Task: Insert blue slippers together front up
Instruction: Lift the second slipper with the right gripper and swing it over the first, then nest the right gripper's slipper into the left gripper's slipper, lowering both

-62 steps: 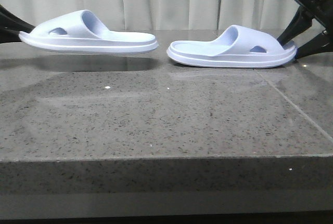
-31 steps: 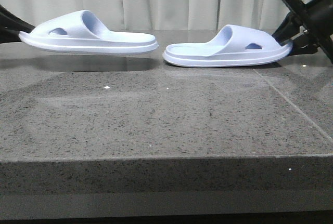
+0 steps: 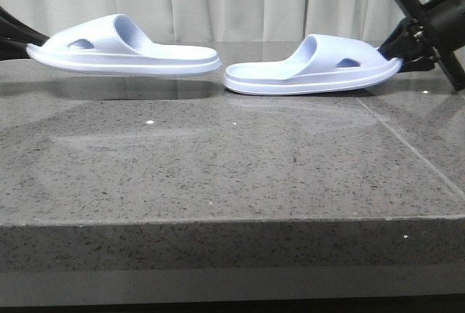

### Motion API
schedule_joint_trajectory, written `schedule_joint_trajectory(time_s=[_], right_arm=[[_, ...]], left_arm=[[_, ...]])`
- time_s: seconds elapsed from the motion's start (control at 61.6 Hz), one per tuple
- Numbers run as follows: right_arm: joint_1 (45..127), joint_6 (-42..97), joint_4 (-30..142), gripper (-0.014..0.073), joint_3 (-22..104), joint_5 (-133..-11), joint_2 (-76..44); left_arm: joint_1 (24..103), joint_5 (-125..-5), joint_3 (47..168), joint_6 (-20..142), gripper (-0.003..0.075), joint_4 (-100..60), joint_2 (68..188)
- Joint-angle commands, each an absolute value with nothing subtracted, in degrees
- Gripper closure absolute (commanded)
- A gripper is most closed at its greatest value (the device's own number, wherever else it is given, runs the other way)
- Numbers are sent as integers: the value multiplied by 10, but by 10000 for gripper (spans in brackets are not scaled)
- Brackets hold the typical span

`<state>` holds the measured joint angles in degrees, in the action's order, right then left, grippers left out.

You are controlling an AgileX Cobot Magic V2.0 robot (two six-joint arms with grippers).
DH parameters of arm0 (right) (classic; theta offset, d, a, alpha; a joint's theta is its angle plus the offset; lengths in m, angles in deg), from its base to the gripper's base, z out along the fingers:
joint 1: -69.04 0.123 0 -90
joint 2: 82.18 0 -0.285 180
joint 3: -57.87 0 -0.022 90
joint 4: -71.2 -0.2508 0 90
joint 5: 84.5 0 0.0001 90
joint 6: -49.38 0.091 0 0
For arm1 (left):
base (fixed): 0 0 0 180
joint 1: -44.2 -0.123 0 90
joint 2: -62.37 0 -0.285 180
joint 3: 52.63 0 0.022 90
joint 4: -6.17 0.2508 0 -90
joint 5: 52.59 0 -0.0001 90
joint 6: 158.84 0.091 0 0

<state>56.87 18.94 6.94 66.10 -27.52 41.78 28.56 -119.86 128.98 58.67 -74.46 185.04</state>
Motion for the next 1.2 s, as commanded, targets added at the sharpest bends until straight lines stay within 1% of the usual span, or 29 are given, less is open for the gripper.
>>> schedule_joint_trajectory(time_s=[0.0,0.178,0.308,0.422,0.552,0.795,1.185], right_arm=[[536,181,29,701,673,-247,377],[495,159,-38,701,674,-199,352],[497,139,-112,701,674,-155,351],[513,131,-139,701,674,-146,351],[548,131,-138,701,674,-160,353],[613,133,-137,701,673,-227,353],[676,165,-137,701,670,-290,354]], left_arm=[[285,-1254,1302,583,741,-785,1815],[285,-1254,1302,583,741,-785,1815],[290,-1254,1302,583,741,-785,1815],[300,-1254,1302,583,741,-786,1815],[311,-1254,1302,583,741,-799,1815],[326,-1254,1302,583,741,-834,1815],[358,-1247,1302,583,741,-844,1815]])
